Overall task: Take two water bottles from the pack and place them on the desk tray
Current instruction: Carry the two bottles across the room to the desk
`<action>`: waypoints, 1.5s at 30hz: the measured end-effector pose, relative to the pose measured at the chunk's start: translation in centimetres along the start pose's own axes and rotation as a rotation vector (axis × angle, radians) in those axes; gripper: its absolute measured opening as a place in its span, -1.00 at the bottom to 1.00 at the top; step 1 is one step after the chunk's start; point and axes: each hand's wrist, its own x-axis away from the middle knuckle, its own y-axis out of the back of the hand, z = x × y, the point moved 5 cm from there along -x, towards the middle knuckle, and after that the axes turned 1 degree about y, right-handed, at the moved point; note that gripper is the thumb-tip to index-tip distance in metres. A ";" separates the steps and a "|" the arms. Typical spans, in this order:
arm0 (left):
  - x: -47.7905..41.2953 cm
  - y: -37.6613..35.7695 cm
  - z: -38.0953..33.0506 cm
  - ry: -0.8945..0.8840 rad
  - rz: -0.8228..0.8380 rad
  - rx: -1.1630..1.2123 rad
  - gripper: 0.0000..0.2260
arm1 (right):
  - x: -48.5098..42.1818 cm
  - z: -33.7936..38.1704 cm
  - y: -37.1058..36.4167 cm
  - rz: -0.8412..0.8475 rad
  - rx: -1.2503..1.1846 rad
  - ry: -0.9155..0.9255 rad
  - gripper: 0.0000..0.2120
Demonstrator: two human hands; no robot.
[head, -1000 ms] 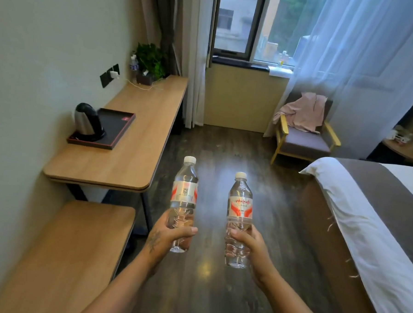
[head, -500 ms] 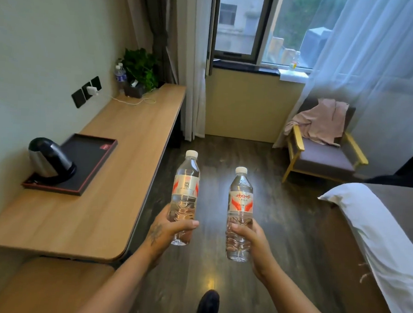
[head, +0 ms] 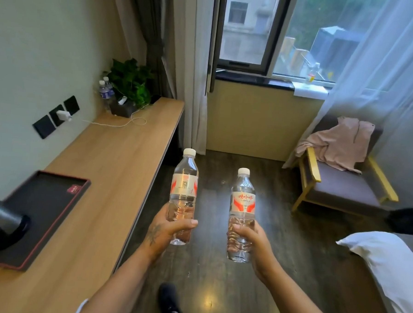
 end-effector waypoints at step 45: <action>-27.6 15.4 -11.2 -0.089 -0.833 0.346 -0.46 | -49.4 12.2 -20.3 0.732 0.202 -0.158 -0.23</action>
